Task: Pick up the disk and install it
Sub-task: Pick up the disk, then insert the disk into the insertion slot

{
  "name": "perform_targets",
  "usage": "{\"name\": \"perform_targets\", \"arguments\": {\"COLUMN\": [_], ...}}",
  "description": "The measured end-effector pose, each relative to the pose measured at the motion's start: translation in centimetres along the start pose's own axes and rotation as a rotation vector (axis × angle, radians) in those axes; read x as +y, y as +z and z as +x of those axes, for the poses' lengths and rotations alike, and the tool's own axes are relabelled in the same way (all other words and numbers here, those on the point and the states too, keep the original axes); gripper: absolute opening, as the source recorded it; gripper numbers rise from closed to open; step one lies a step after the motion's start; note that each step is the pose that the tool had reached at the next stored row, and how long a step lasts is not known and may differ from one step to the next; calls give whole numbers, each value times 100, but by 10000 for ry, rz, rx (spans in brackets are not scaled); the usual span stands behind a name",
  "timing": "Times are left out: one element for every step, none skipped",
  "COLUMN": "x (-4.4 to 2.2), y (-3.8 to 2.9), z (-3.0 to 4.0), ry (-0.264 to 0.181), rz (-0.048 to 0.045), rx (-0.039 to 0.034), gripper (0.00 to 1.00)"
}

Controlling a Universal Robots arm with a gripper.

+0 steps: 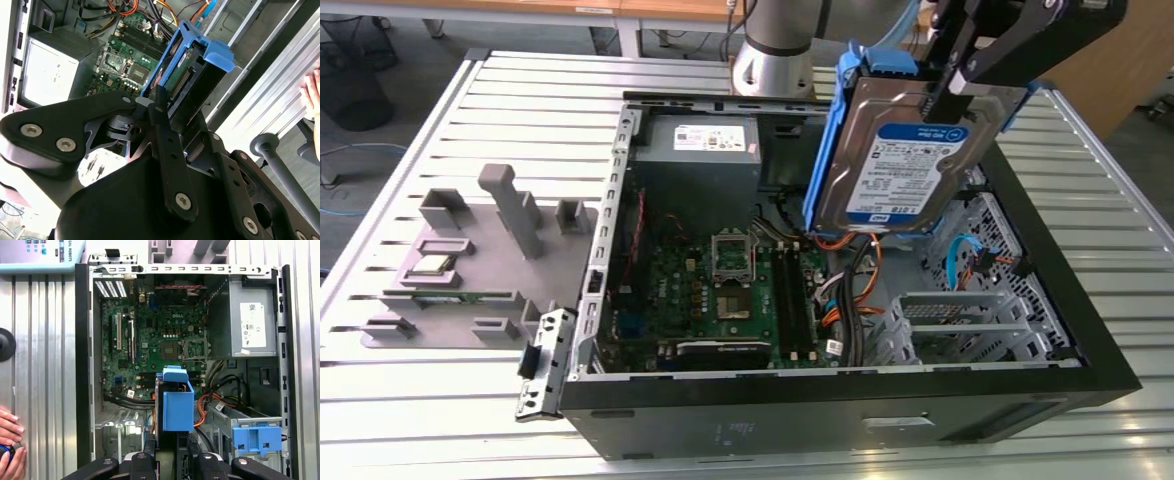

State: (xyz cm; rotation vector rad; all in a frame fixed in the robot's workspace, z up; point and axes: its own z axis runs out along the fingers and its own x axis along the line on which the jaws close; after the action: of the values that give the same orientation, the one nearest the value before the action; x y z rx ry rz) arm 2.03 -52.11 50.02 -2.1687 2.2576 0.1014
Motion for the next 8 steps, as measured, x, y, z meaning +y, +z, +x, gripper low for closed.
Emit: {"name": "perform_targets", "arguments": {"x": [-1,-2,-3,-4,-5,-6,-7,-8], "y": [0,0,-1,-1,-1,-2,-2,-2], "z": [3,7,13,18,24,29,34,39], "ry": [0,0,0,0,0,1,1,1], "rz": [0,0,0,0,0,0,0,0], "rx": [0,0,1,2,2,2,2,4], "gripper": [35,35,35,35,35,35,35,35]}}
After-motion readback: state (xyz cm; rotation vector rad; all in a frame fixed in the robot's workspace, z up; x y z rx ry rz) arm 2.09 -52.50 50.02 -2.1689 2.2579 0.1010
